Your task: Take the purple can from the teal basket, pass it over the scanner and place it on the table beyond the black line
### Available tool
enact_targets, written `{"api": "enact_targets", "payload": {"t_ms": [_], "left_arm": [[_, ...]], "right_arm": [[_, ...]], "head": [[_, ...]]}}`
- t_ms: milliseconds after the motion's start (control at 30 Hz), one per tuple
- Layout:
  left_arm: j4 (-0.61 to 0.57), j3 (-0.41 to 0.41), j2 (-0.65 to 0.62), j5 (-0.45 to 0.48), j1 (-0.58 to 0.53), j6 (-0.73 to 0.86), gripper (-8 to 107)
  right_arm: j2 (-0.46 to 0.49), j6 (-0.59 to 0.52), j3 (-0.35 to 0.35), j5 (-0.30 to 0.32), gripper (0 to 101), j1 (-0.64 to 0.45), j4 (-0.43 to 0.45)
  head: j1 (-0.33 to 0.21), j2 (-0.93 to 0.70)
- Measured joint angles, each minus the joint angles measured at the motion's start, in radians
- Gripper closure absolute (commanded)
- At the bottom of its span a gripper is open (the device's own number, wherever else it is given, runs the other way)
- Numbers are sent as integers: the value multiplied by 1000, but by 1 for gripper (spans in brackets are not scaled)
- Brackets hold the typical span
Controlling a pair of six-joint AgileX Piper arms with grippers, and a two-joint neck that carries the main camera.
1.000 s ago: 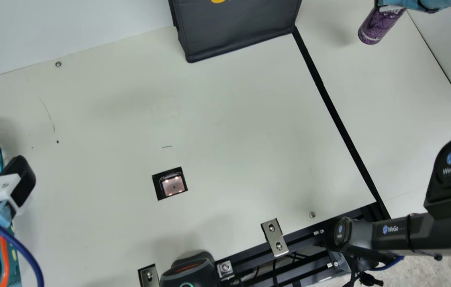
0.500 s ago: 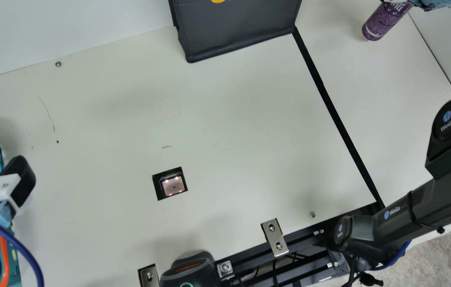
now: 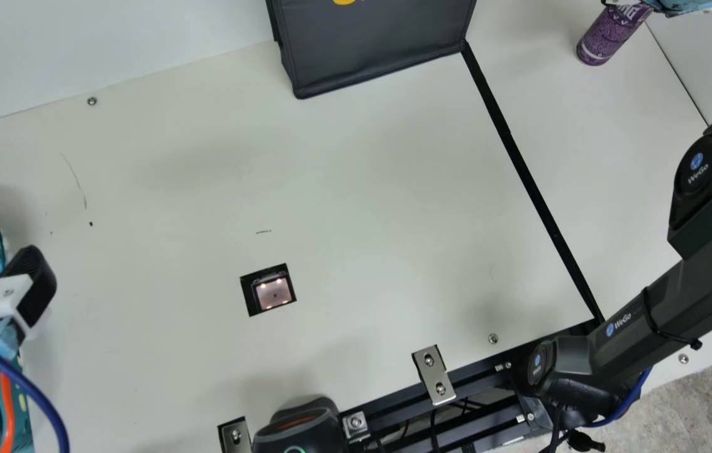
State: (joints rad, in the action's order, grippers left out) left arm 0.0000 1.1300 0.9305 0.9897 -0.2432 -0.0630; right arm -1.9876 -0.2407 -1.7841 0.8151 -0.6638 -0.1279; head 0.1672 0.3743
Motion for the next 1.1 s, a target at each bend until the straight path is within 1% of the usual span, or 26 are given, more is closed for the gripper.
{"api": "enact_targets", "payload": {"t_ms": [333,467,567,600,733,833,967,1100], "left_arm": [[0,0,0,0,0,0,9],[0,0,0,0,0,0,9],[0,0,0,0,0,0,9],[0,0,0,0,0,0,9],[0,0,0,0,0,0,9],[0,0,0,0,0,0,9],[0,0,0,0,0,0,9],[0,0,0,0,0,0,9]], "right_arm": [[-13,14,-7,-9,31,13,36],[-16,18,1,8,18,19,54],[-11,28,5,-5,8,23,63],[-8,31,8,-5,6,24,68],[7,41,28,-10,6,30,82],[27,48,58,-19,6,32,92],[65,67,122,-31,6,35,105],[120,85,209,-69,6,38,113]], "head": [[0,0],[0,0],[0,0],[0,0],[0,0],[0,0],[0,0],[0,0]]}}
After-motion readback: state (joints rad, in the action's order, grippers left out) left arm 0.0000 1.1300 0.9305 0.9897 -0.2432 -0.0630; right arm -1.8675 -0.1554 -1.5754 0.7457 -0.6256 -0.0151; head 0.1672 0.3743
